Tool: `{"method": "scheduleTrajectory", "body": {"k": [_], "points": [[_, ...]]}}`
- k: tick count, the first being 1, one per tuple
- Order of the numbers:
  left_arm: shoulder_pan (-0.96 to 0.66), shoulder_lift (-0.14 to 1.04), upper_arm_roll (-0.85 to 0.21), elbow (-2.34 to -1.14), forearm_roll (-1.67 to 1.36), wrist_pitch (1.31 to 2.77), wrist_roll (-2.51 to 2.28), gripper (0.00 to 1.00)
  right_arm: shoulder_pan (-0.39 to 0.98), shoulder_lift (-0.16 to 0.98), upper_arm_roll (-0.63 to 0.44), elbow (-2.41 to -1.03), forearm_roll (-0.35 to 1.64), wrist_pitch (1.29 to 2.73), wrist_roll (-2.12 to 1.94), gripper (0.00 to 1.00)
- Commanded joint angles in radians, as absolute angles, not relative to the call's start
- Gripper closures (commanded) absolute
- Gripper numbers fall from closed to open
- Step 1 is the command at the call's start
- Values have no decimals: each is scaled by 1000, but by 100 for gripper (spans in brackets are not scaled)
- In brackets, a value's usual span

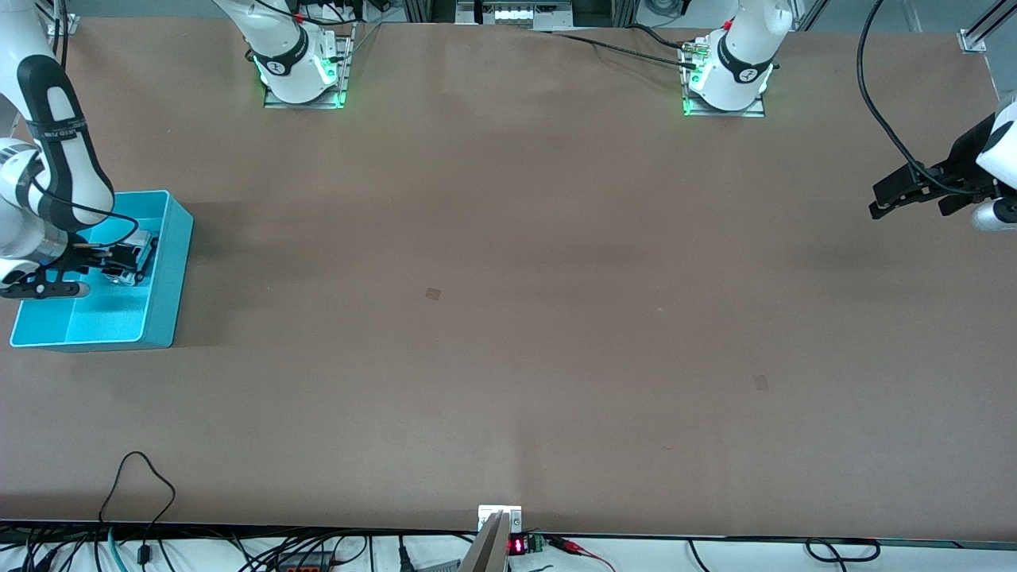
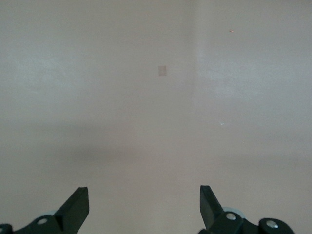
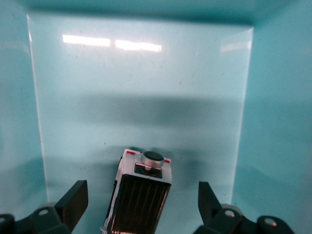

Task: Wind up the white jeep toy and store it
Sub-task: 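Open the right gripper to release the jeep in the bin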

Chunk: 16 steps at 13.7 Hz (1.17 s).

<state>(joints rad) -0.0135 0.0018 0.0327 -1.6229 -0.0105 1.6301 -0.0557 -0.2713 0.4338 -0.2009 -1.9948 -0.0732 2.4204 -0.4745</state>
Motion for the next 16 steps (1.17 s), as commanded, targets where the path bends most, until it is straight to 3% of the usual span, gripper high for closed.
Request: {"method": "scheduleTrajectory", "body": {"k": [1, 9, 16], "points": [[-12, -15, 34, -1632, -31, 1626, -38, 0, -272, 348, -186, -1965, -81, 2311, -482, 0], [-11, -15, 37, -1632, -34, 1623, -40, 0, -241, 282, -17, -1505, -81, 1657, -403, 0], [-11, -15, 41, -1632, -35, 1621, -41, 0, -60, 102, -17, -1453, -71, 1531, -259, 0]]}}
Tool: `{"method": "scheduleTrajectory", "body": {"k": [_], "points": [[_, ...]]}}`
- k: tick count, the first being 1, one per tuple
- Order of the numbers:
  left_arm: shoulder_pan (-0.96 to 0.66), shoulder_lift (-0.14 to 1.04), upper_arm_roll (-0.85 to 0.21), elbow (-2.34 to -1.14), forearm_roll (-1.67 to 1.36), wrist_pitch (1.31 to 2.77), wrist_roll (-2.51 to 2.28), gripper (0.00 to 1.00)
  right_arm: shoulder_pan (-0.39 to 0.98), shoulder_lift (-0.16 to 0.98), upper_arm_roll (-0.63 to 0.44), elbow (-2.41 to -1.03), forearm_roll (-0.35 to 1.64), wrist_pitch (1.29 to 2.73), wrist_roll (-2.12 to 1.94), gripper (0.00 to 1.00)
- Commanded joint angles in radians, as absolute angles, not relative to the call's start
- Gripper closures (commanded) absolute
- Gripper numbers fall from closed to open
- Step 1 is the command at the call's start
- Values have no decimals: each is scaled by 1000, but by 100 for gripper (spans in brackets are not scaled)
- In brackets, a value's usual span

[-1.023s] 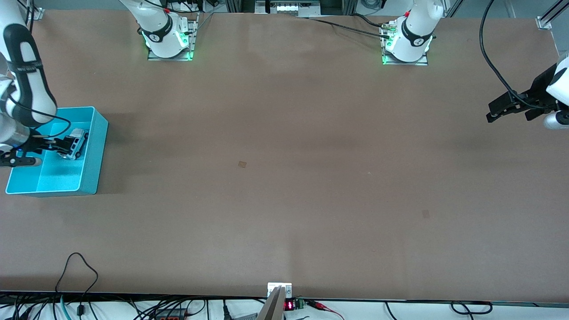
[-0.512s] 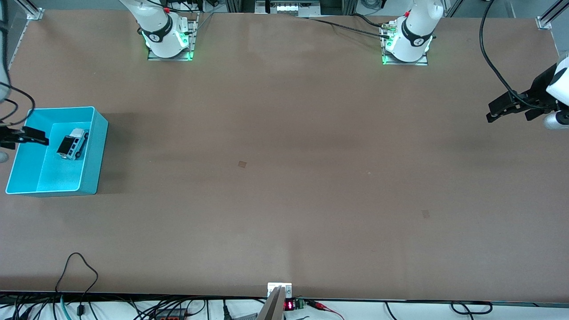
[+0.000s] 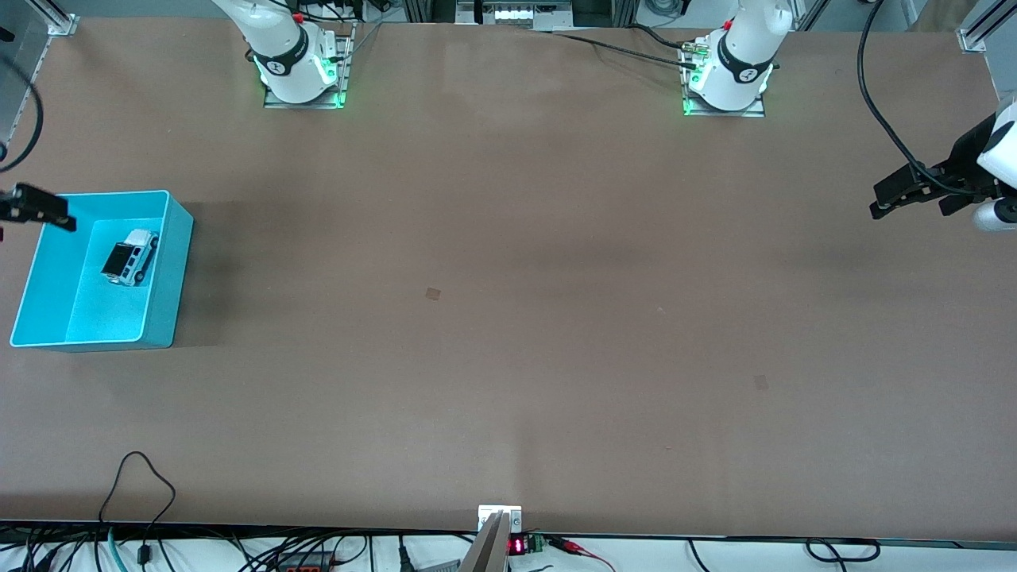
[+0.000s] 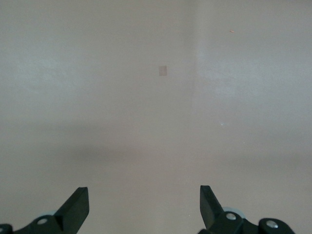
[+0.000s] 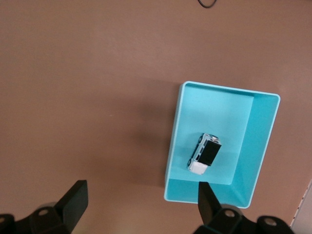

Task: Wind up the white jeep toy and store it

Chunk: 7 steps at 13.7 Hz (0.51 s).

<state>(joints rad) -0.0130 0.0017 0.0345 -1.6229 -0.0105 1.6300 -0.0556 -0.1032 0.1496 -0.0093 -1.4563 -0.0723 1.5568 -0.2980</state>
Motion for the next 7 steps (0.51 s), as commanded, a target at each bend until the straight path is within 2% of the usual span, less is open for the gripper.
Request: {"method": "scheduleTrajectory", "body": {"k": [1, 4, 7], "points": [[-11, -15, 43, -1632, -35, 1621, -43, 0, -37, 82, -21, -1453, -66, 1528, -246, 0], [-11, -15, 43, -1634, -35, 1621, -46, 0, -14, 63, -25, -1462, 15, 1457, -219, 0], [-11, -15, 41, -1634, -37, 1621, -48, 0, -2, 71, -25, -1502, 11, 1453, -106, 0]]}}
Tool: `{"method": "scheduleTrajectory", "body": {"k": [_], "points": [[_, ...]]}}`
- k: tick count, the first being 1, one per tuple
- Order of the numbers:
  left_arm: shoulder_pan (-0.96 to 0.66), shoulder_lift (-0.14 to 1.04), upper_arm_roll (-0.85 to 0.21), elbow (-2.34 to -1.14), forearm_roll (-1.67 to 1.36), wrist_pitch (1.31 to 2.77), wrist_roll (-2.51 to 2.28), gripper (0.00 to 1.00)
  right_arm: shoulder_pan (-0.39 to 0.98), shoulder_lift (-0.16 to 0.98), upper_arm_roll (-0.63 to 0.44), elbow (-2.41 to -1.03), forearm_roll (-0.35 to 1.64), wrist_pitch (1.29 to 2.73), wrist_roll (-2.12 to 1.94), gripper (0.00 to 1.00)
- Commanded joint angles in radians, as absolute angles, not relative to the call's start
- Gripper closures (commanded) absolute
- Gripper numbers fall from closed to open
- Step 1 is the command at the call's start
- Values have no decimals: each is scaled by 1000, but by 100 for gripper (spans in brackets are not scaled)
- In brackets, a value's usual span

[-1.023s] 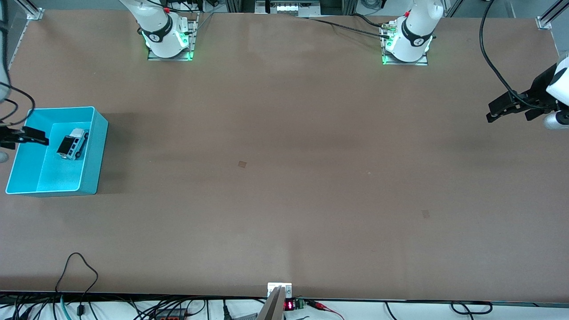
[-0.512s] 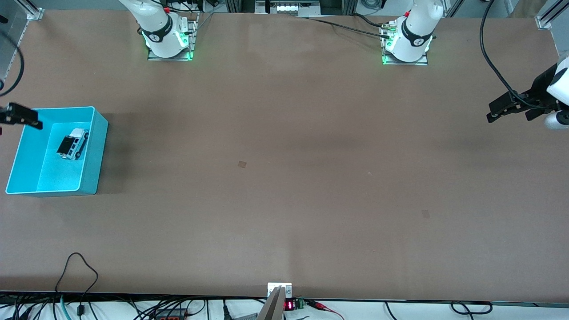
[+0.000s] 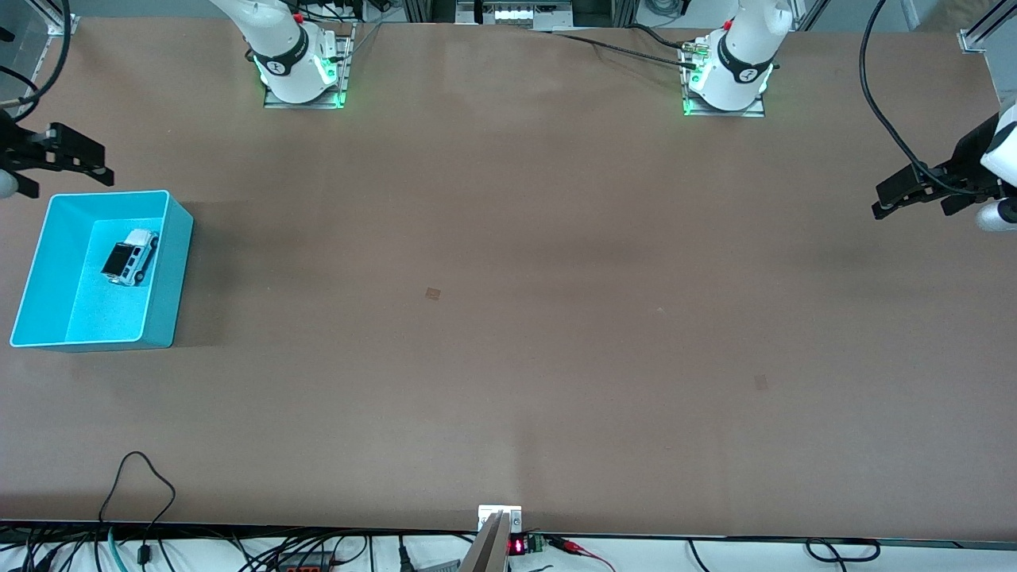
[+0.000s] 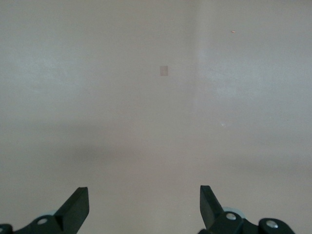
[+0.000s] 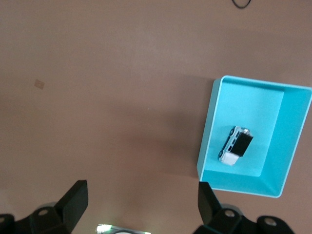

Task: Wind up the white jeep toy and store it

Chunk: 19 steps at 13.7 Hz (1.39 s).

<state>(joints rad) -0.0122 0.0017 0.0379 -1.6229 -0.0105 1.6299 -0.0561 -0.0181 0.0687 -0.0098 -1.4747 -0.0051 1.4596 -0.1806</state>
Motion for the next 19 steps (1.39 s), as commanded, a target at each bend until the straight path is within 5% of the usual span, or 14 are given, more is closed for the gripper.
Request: {"method": "scheduleTrajectory", "body": {"k": [1, 19], "points": [[-11, -15, 41, -1634, -37, 1621, -48, 0, -2, 74, -23, -1509, 5, 1453, -85, 0], [-9, -15, 43, -1634, -37, 1637, -48, 0, 32, 121, -14, -1497, -61, 1517, -21, 0]]}}
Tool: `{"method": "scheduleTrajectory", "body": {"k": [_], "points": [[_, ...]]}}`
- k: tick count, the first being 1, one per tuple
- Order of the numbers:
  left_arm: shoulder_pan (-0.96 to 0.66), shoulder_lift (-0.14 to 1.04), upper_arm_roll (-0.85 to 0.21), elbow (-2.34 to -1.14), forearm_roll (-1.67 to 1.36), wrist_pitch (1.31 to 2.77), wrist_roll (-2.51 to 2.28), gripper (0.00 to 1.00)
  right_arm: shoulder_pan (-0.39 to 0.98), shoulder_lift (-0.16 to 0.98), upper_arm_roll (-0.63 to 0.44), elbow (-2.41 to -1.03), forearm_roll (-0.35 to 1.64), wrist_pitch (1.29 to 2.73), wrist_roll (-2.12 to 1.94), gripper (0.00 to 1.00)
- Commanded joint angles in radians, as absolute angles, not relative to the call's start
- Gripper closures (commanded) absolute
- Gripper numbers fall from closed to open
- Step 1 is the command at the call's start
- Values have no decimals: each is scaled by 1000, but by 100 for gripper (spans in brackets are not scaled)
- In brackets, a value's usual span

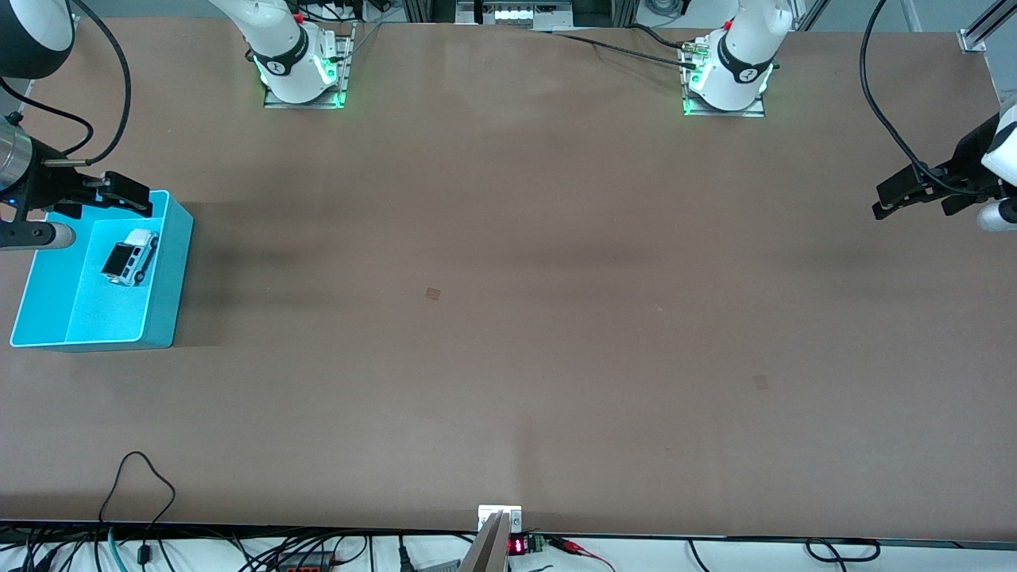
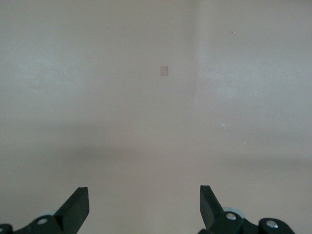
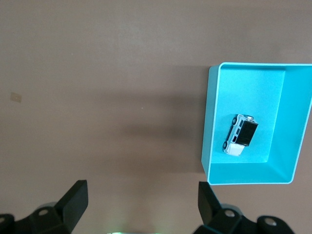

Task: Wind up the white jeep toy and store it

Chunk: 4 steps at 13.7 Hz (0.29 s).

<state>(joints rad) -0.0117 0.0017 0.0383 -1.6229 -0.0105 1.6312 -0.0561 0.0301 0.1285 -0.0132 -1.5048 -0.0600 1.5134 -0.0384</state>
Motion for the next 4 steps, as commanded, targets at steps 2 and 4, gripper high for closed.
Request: {"method": "scheduleTrajectory", "body": {"k": [2, 4], "points": [[-9, -15, 43, -1632, -37, 1635, -48, 0, 32, 121, -14, -1497, -61, 1519, -23, 0], [-9, -15, 43, -1632, -37, 1635, -46, 0, 32, 121, -14, -1497, -52, 1520, -23, 0]]}}
